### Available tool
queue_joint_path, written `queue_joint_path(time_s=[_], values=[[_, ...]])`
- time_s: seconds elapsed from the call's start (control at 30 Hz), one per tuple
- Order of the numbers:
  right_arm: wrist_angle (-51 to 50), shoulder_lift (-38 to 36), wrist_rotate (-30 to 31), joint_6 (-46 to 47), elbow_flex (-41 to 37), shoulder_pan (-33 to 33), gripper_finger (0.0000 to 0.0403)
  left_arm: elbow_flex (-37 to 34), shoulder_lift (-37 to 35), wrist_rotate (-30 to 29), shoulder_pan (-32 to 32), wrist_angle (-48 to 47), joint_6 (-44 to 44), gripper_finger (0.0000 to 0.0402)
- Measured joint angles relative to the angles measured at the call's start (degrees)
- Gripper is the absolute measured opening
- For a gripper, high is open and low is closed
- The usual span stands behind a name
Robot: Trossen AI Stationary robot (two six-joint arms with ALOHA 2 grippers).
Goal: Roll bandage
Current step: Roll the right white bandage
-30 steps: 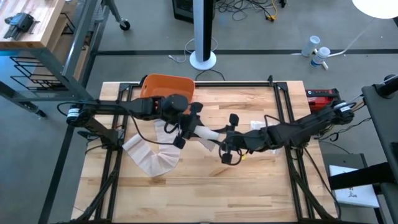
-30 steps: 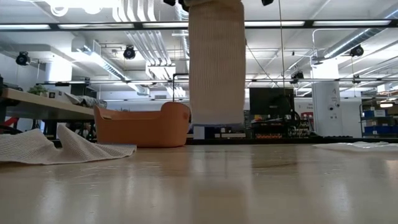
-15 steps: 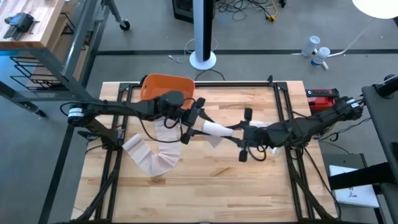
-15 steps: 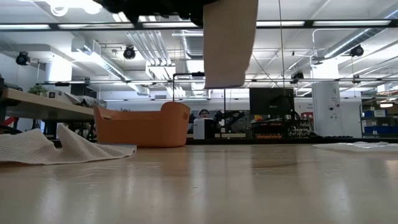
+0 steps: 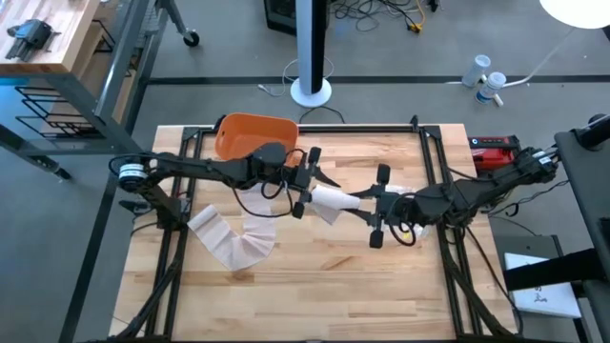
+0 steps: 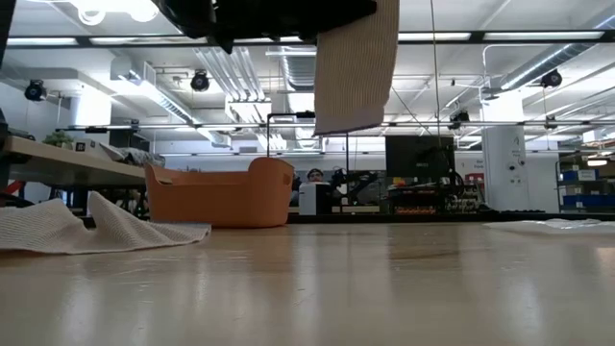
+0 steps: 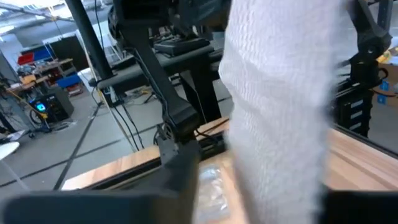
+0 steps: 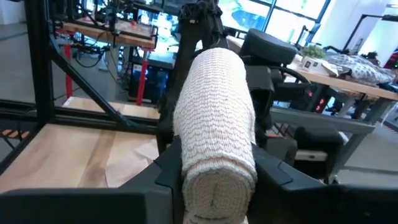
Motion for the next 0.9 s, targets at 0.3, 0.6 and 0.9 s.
queue_joint_path(time_s=[0.3,0.6,0.9], values=[[0.3,-1.6,0.2,-0.7,0.6,0.0,0.0108,0.3,1.9,0.9,0.1,-1.7,-3.4,0.0002],[-1.4,-3.2,0.1,-0.4,3.2,0.0,0.0116,-4.6,2.4,1.8,0.0,-0.8,-3.6,0.0000],[-7.8,-3.7,1.0,0.7,6.9,0.0,0.0116,-7.7,1.6,-1.2,0.1,0.5,-2.1,0.0000]])
